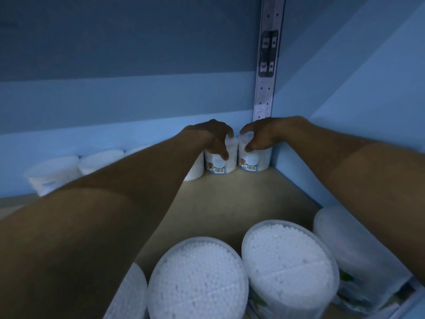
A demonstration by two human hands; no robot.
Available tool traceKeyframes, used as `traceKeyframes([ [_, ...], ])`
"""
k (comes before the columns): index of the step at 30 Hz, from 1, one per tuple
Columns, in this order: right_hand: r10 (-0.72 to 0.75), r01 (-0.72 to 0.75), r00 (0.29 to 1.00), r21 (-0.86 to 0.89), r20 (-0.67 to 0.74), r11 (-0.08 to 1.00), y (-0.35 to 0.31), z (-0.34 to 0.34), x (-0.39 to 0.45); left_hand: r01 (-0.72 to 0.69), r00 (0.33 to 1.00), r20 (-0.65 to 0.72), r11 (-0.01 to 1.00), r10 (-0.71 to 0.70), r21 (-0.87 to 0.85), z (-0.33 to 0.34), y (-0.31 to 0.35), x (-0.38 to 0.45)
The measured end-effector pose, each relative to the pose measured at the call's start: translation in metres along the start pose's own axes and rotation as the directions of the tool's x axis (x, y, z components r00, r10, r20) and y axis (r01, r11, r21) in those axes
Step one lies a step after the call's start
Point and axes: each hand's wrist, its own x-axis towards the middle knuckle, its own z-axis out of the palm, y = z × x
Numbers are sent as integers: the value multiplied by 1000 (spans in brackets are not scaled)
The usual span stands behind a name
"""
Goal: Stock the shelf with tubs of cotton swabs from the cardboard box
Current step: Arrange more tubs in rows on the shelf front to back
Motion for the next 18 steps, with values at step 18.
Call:
traceKeyframes([
  [18,-32,30,999,63,23,998,-5,-3,-78,10,1000,21,1000,-10,10,-8,32,-46],
])
